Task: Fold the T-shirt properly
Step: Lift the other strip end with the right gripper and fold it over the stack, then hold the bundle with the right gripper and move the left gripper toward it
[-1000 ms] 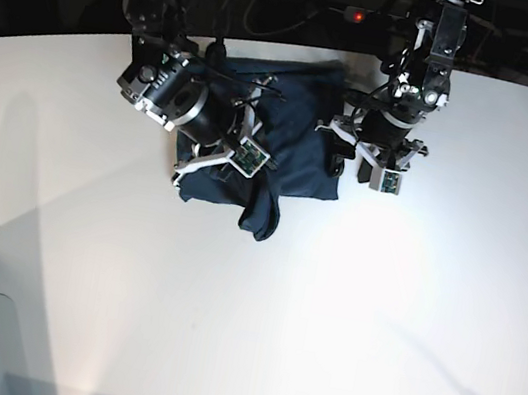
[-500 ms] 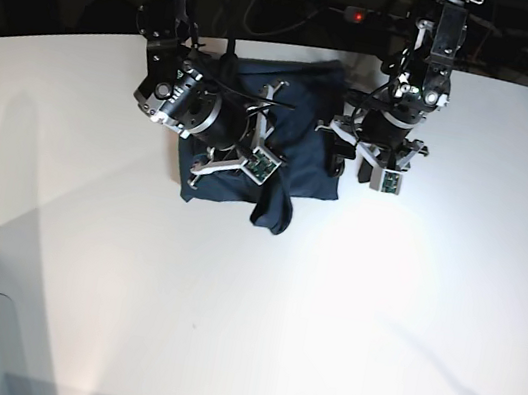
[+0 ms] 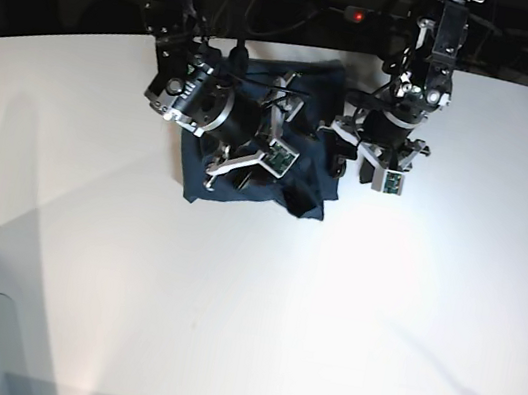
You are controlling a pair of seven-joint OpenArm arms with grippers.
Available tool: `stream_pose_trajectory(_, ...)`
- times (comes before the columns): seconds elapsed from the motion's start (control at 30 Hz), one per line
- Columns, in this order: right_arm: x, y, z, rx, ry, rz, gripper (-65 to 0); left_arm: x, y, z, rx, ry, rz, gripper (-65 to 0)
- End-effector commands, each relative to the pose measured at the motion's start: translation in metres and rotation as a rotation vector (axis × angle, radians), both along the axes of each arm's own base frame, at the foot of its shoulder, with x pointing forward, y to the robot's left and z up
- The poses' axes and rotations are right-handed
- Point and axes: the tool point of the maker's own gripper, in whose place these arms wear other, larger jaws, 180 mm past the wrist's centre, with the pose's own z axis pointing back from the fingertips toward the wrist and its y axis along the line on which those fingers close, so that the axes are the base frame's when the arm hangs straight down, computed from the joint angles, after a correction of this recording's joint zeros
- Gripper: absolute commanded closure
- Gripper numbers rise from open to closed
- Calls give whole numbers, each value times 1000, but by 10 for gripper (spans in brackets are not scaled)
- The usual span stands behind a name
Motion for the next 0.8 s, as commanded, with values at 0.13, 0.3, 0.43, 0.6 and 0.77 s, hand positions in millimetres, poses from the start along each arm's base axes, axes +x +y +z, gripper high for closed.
stream_pose_trajectory(0.13, 16, -16, 56, 92, -145, -77, -424, 5, 13, 36, 20, -105, 6, -305)
stream_pose_trajectory(0.3, 34, -52, 58, 64, -166, -188, -426, -1, 50, 49, 66, -129, 87, -305)
stream_pose_trajectory(0.43, 42, -77, 38, 37, -114, -262, -425, -7, 89, 56, 114, -140, 176, -305)
stream_pose_trajectory(0.6, 33, -81, 6, 7, -28, -243, -423, -11, 123, 64, 156, -152, 254, -305)
stream_pose_trajectory(0.77, 5, -54, -5, 13, 22, -157, -423, -12, 138, 67, 174, -158, 288, -305)
